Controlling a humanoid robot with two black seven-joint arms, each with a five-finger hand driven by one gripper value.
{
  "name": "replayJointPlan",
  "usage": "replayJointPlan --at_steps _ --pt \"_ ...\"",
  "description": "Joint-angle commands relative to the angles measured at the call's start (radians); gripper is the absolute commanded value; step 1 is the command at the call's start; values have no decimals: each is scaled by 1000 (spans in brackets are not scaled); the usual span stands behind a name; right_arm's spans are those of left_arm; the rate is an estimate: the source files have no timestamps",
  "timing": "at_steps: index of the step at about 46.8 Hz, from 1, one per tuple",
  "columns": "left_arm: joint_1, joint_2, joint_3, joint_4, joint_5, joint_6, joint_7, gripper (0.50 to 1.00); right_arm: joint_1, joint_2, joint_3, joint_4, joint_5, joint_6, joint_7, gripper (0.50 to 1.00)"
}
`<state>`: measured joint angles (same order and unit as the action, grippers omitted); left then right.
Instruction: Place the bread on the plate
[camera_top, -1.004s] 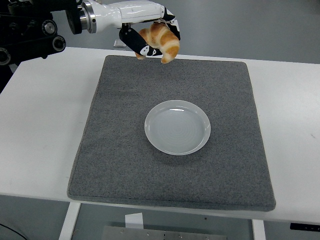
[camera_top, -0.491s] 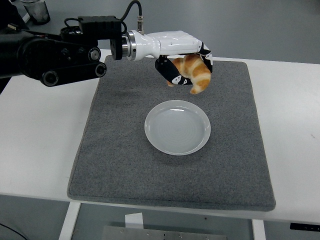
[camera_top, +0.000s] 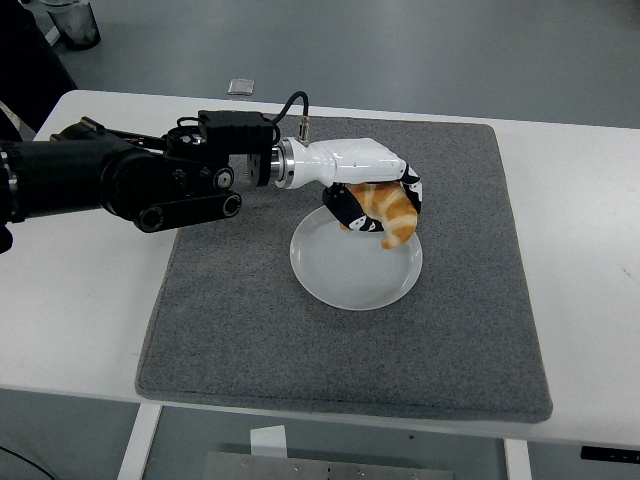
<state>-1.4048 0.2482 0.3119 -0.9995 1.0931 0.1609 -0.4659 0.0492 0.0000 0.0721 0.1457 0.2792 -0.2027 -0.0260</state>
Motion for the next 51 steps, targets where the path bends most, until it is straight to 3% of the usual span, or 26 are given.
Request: replayJointPlan --at_steps 1,17,51 --pt "18 -12 6 12 4 5 0 500 0 0 0 0 0 0 0 952" --pt "96 -15 9 52 68 9 1 500 0 0 0 0 0 0 0 952" --pt "130 -33 9 94 79 17 1 500 0 0 0 0 0 0 0 952"
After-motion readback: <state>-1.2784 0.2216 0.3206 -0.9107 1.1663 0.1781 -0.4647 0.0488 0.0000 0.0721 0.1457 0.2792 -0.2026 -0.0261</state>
